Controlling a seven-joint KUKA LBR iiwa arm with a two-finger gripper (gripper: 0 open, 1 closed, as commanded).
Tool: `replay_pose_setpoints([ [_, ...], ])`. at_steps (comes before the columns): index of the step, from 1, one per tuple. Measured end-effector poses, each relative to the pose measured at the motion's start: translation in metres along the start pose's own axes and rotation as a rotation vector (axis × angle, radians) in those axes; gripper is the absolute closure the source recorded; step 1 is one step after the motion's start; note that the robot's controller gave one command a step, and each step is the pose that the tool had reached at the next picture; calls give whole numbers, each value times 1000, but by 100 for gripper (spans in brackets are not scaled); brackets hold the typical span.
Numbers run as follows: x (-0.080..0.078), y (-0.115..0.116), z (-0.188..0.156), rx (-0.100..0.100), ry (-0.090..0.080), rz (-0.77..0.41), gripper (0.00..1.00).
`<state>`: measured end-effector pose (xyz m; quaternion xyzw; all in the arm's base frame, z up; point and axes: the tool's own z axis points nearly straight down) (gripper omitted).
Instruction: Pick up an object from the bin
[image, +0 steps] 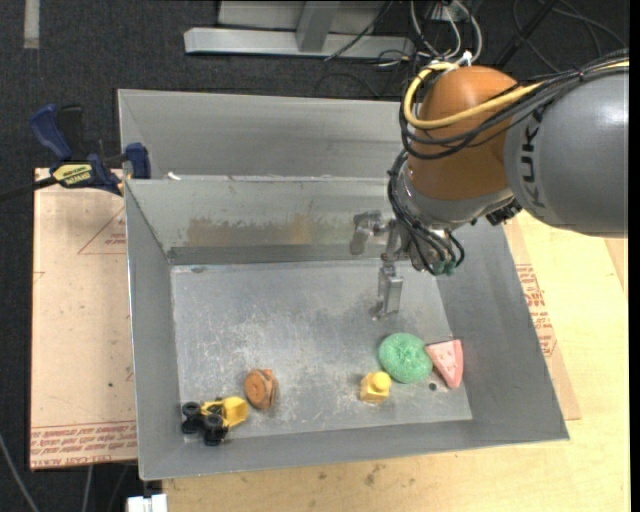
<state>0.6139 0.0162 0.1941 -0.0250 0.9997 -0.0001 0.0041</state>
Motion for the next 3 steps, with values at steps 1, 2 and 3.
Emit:
replay_pose_setpoints([
  [1, 50, -2, 23, -2, 6, -20, 0],
  [2, 73, -24, 54, -2, 7, -67, 0],
  [3, 56, -76, 93, -2, 2, -248, 0],
])
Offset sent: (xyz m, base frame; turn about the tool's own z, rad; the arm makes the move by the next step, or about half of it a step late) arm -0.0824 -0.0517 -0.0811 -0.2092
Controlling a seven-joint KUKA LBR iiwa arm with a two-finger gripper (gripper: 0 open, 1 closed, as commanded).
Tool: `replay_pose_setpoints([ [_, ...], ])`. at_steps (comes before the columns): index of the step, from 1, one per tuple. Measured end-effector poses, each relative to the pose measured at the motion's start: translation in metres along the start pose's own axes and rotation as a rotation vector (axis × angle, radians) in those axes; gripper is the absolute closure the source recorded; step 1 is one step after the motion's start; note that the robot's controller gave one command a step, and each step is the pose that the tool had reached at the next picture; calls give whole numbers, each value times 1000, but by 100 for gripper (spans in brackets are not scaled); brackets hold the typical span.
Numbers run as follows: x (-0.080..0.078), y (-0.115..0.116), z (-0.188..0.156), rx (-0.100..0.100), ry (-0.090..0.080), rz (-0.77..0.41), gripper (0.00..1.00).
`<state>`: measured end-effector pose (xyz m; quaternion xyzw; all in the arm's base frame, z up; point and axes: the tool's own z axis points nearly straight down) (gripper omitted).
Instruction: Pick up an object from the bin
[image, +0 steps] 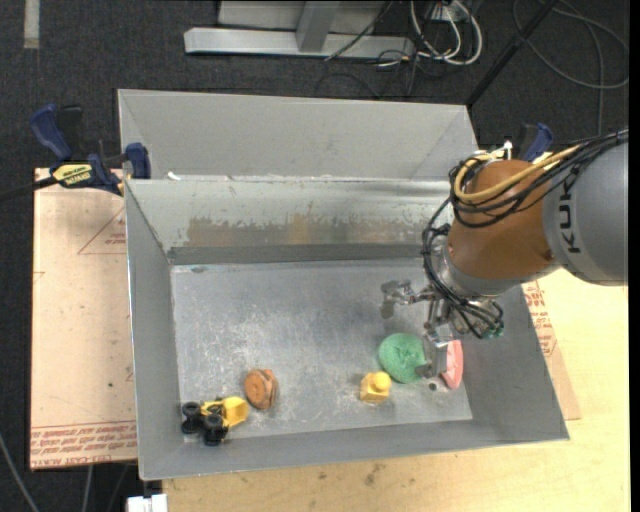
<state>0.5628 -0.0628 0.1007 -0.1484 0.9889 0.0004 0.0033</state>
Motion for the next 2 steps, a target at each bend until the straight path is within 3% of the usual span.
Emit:
replay_pose_setpoints([
  [1, 18, 9, 27, 4, 0, 197, 100],
  [2, 18, 9, 27, 4, 0, 197, 100],
])
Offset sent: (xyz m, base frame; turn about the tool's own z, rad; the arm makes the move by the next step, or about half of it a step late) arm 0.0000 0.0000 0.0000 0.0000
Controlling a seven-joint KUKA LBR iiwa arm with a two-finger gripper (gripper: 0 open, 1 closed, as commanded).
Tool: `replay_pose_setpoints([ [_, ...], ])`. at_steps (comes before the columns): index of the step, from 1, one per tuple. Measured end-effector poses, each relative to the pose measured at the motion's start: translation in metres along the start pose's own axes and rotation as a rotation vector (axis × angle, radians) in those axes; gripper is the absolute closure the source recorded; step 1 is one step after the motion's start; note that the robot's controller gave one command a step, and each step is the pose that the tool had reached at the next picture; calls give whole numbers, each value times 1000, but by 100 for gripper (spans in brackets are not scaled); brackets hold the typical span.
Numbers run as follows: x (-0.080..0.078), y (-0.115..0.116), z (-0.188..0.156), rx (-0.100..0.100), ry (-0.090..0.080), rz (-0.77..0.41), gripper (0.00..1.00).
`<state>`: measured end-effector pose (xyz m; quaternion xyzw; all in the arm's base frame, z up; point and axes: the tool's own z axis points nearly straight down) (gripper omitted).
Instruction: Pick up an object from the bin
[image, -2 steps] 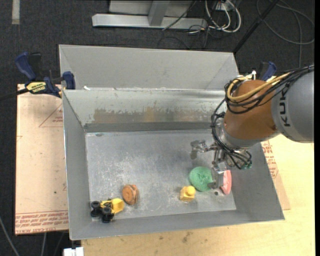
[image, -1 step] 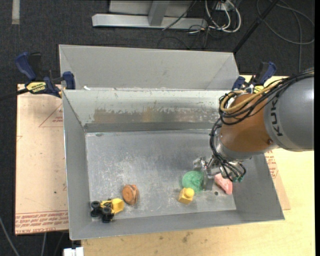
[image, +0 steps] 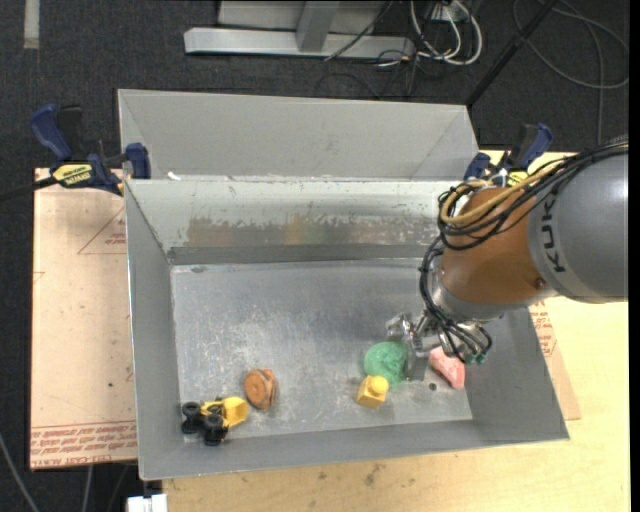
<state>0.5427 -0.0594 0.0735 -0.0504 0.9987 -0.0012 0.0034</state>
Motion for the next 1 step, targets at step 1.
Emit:
replay_pose_setpoints([
  [1, 35, -28, -185, 1, -4, -67, 100],
])
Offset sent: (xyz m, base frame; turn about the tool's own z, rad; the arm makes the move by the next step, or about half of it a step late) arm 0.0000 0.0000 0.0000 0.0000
